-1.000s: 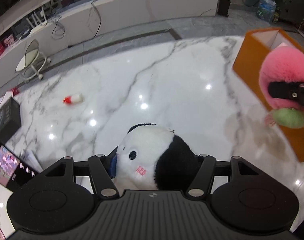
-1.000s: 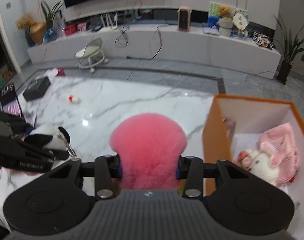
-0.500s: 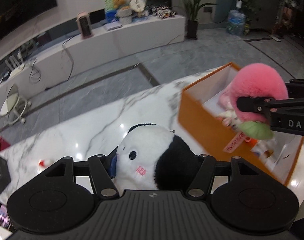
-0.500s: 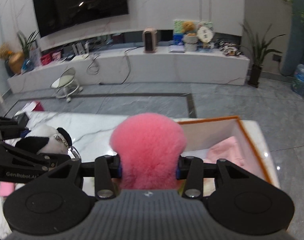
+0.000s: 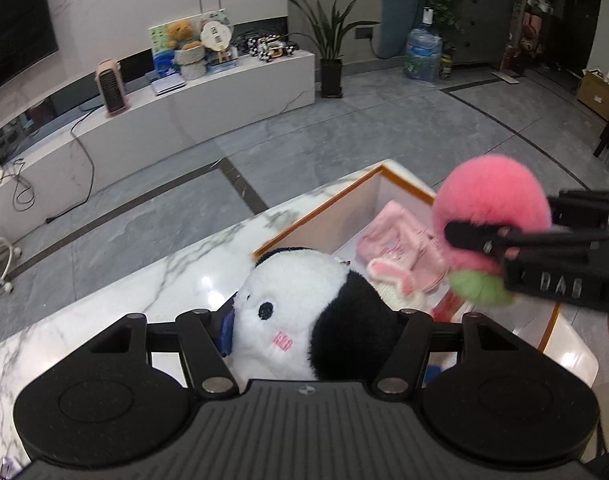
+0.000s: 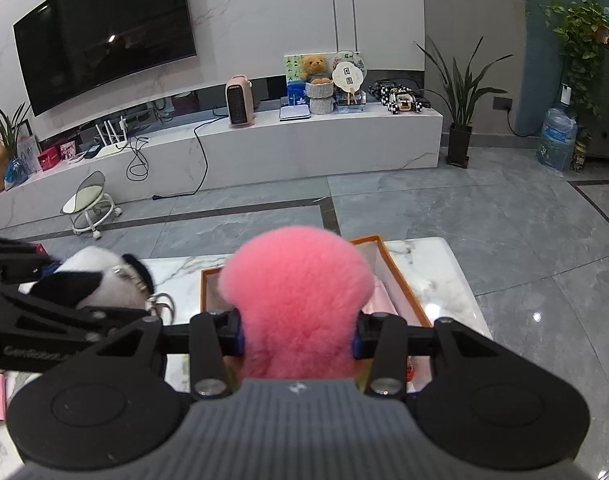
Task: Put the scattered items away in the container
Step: 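Lift the panda plush and pink pompom and carry them over the orange box, then open the left tool to drop the panda while the right tool releases the pompom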
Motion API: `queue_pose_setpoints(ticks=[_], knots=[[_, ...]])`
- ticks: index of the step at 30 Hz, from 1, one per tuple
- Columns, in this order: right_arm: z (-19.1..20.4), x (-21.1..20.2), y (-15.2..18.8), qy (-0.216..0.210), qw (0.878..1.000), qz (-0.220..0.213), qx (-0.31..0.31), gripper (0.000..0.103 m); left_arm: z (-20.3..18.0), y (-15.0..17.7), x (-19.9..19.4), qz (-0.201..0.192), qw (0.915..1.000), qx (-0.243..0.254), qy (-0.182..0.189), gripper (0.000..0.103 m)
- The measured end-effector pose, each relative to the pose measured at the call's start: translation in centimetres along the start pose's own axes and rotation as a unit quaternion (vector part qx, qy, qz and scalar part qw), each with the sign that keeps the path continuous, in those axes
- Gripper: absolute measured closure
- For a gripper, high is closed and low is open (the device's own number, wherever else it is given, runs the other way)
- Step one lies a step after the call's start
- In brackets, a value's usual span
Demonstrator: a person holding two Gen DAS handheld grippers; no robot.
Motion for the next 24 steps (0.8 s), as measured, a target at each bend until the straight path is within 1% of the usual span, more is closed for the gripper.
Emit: queue_pose_setpoints(ticks=[4,14,24], knots=[[-0.1,0.2,0.3,0.001,1.000,0.002,-0.003,0.057,-0.6,-1.9,0.6,-0.015,0.9997,-0.014,0.012,0.031],[-0.7,1.2,0.9,0.010,1.000,0.011,-0.006,0.057,-0.9,-3.0,2.7,-0.005,0.9995,-0.021,0.021,0.031],[-1.5,2.3,2.1,0.024,0.999,0.033,-0.016,0.057,-0.8,-2.8,4.3,0.003,0.9994,-0.026,0.021,0.031]])
Point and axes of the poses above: each gripper's, at about its wrist camera, not at the fingertips, and x roughly the way its jaws point, z to its left, y to its underside, the point moved 9 cm from there along x, roughly the way its jaws point, and after that the axes turned 5 degrees about y, right-handed, at the moved point
